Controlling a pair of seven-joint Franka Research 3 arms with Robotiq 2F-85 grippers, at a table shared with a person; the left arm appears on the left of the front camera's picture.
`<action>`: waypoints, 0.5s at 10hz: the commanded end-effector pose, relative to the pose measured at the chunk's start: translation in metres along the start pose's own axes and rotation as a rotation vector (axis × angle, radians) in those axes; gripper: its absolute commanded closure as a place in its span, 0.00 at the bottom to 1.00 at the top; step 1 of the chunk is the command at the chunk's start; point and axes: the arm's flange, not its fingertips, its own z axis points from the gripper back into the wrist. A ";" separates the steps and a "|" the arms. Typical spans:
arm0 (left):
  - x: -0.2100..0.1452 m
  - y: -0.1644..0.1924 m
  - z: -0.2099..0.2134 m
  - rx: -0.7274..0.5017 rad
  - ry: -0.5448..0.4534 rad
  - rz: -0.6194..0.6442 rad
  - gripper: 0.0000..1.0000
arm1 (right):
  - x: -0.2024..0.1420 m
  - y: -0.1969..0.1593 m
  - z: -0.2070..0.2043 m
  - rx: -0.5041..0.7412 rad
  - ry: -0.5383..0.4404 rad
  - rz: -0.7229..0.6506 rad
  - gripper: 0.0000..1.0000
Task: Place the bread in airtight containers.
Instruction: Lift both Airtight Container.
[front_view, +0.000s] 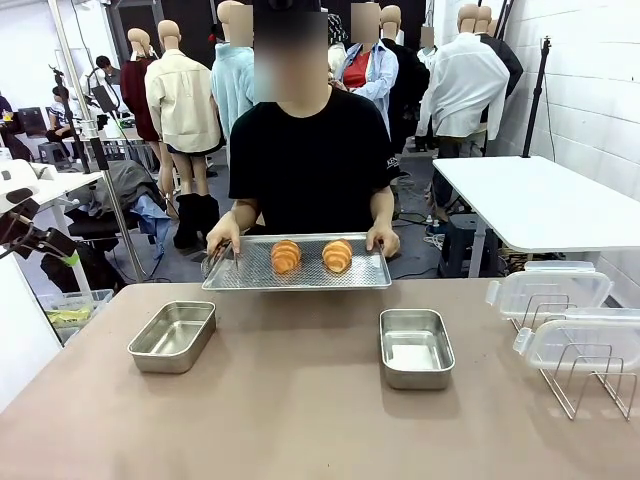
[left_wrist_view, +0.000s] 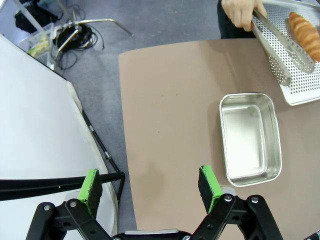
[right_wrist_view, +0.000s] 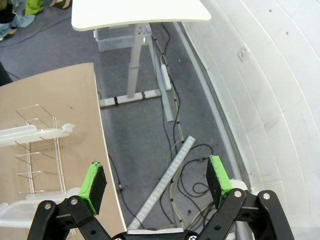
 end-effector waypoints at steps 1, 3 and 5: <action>-0.002 0.003 0.001 0.008 0.005 -0.009 0.00 | -0.001 0.002 -0.002 -0.005 0.009 0.007 0.00; -0.002 0.003 0.001 0.008 0.005 -0.009 0.00 | -0.001 0.002 -0.002 -0.005 0.009 0.007 0.00; -0.002 0.003 0.001 0.008 0.005 -0.009 0.00 | -0.001 0.002 -0.002 -0.005 0.009 0.007 0.00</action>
